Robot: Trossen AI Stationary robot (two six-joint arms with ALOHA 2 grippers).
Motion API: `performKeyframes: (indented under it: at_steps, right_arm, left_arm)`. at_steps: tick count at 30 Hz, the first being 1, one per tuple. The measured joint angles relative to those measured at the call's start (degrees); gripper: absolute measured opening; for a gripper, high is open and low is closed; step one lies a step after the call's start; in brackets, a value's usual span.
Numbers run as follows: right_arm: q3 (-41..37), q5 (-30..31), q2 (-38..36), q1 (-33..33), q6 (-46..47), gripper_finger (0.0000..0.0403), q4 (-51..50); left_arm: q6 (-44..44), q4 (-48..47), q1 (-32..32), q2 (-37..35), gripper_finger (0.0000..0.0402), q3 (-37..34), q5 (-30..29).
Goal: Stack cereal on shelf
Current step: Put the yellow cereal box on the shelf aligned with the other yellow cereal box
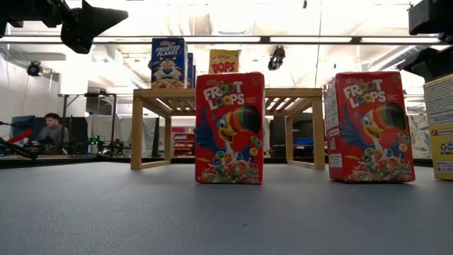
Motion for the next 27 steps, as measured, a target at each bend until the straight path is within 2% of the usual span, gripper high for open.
performKeyframes:
  at_steps: [14, 27]
  right_arm:
    - [-0.2, -0.4, 0.0, 0.0, -0.1, 0.0270, 0.5]
    - [-0.2, -1.6, 0.0, 0.0, 0.0, 0.0227, 0.5]
  left_arm:
    - [0.0, 0.0, 0.0, 0.0, 0.0292, 0.0, 0.0]
    - [0.0, 0.0, 0.0, 0.0, 0.0292, 0.0, 0.0]
